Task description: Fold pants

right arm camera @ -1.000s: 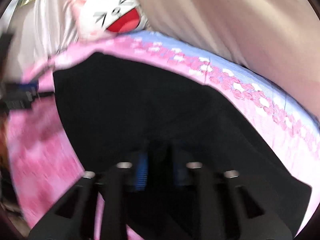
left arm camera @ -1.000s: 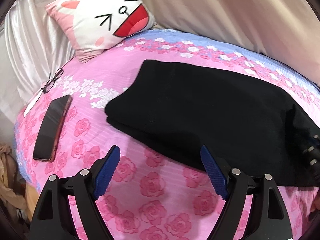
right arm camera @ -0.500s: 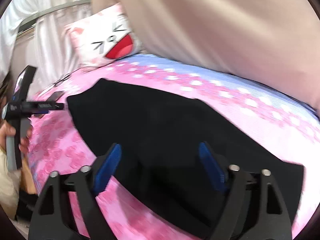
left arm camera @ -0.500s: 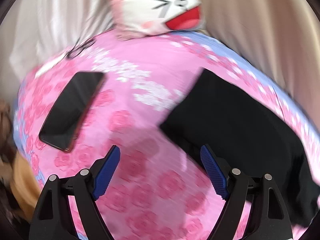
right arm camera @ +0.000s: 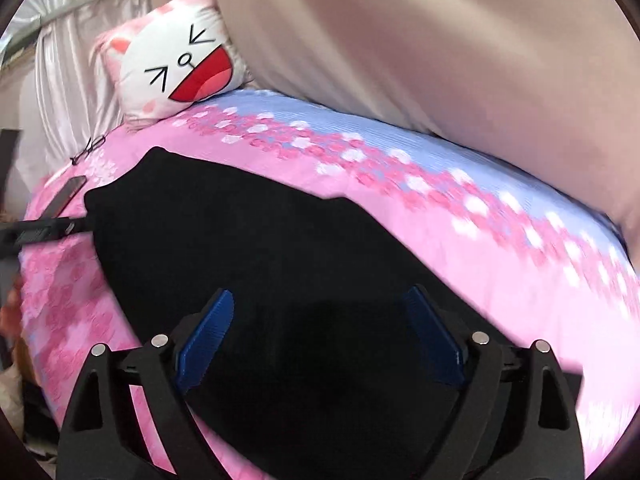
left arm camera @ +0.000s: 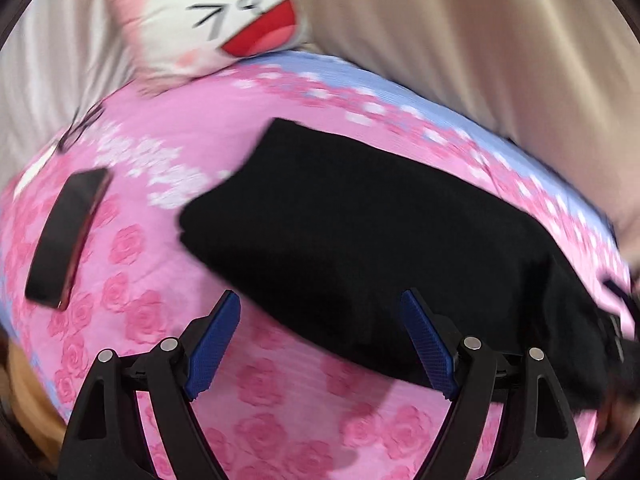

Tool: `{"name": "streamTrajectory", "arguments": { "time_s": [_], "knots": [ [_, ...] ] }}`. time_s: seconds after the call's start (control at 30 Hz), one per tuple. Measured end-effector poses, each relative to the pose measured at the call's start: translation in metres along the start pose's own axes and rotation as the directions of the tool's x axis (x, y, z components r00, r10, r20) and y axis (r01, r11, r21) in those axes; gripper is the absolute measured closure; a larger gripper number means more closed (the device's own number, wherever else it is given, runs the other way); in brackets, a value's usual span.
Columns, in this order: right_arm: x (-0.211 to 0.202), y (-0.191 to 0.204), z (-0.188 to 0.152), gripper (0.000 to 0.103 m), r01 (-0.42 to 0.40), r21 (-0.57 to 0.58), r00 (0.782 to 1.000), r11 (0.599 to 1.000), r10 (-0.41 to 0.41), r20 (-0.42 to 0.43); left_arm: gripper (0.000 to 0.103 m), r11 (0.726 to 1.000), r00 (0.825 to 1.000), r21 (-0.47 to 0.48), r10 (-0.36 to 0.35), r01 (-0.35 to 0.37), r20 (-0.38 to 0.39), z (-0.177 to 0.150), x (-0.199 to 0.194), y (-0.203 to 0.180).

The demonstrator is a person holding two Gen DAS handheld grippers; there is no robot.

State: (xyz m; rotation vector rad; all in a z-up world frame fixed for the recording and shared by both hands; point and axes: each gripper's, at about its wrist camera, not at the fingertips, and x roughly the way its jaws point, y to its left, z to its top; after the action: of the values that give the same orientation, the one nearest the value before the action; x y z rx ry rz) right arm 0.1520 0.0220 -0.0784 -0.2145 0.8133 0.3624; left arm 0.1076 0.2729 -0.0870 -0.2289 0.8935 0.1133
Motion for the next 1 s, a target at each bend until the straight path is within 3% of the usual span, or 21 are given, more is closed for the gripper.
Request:
{"name": "streamTrajectory", "arguments": {
  "time_s": [0.07, 0.13, 0.17, 0.23, 0.37, 0.43, 0.5, 0.57, 0.63, 0.77, 0.9, 1.0],
  "knots": [
    [0.036, -0.009, 0.006, 0.016, -0.054, 0.007, 0.995, 0.999, 0.054, -0.084, 0.023, 0.999, 1.0, 0.04, 0.017, -0.017, 0.006, -0.003, -0.001, -0.005],
    [0.053, -0.007, 0.006, 0.042, -0.157, 0.02, 0.978, 0.987, 0.158, -0.133, 0.023, 0.998, 0.999, 0.047, 0.043, -0.043, 0.009, -0.005, -0.003, 0.001],
    [0.054, -0.001, 0.007, 0.046, -0.157, 0.004, 0.979, 0.988, 0.156, -0.133, 0.023, 0.998, 0.999, 0.043, 0.052, -0.053, 0.011, -0.005, -0.003, 0.005],
    [0.05, 0.014, 0.017, 0.068, -0.148, -0.045, 0.98, 0.988, 0.141, -0.137, 0.023, 0.997, 0.998, 0.02, 0.068, -0.068, 0.013, -0.002, -0.002, 0.017],
    [0.049, 0.029, 0.038, 0.074, -0.154, -0.067, 0.985, 0.986, 0.147, -0.09, 0.023, 0.991, 0.994, -0.075, 0.109, -0.109, 0.001, 0.005, 0.008, 0.049],
    [0.071, 0.036, 0.037, 0.062, -0.123, -0.082, 0.984, 0.989, 0.111, -0.139, 0.023, 0.986, 0.993, -0.115, 0.118, -0.118, -0.009, 0.008, 0.013, 0.061],
    [0.064, 0.033, 0.035, 0.058, -0.116, -0.044, 0.989, 0.992, 0.112, -0.096, 0.023, 0.982, 0.995, -0.162, 0.096, -0.1, -0.033, 0.01, 0.018, 0.076],
    [0.027, 0.024, 0.034, 0.039, -0.12, 0.008, 0.993, 0.993, 0.12, 0.012, 0.023, 0.976, 0.998, -0.213, 0.04, -0.048, -0.042, 0.01, 0.019, 0.09],
    [-0.012, 0.015, 0.03, 0.018, -0.083, 0.033, 0.989, 0.996, 0.079, 0.123, 0.023, 0.959, 0.998, -0.282, -0.041, 0.026, -0.044, 0.011, 0.02, 0.106],
    [-0.079, -0.014, 0.001, 0.017, -0.03, 0.129, 0.973, 0.991, -0.001, 0.23, 0.023, 0.926, 0.991, -0.363, -0.127, 0.1, -0.05, 0.02, 0.036, 0.116],
    [-0.108, -0.036, -0.031, 0.012, 0.071, 0.211, 0.973, 0.975, -0.114, 0.2, 0.023, 0.923, 0.993, -0.376, -0.107, 0.082, -0.046, 0.036, 0.048, 0.108],
    [-0.122, -0.057, -0.063, 0.008, 0.168, 0.27, 0.968, 0.948, -0.211, 0.139, 0.024, 0.929, 0.998, -0.368, -0.047, 0.026, -0.047, 0.046, 0.056, 0.096]
  ]
}}
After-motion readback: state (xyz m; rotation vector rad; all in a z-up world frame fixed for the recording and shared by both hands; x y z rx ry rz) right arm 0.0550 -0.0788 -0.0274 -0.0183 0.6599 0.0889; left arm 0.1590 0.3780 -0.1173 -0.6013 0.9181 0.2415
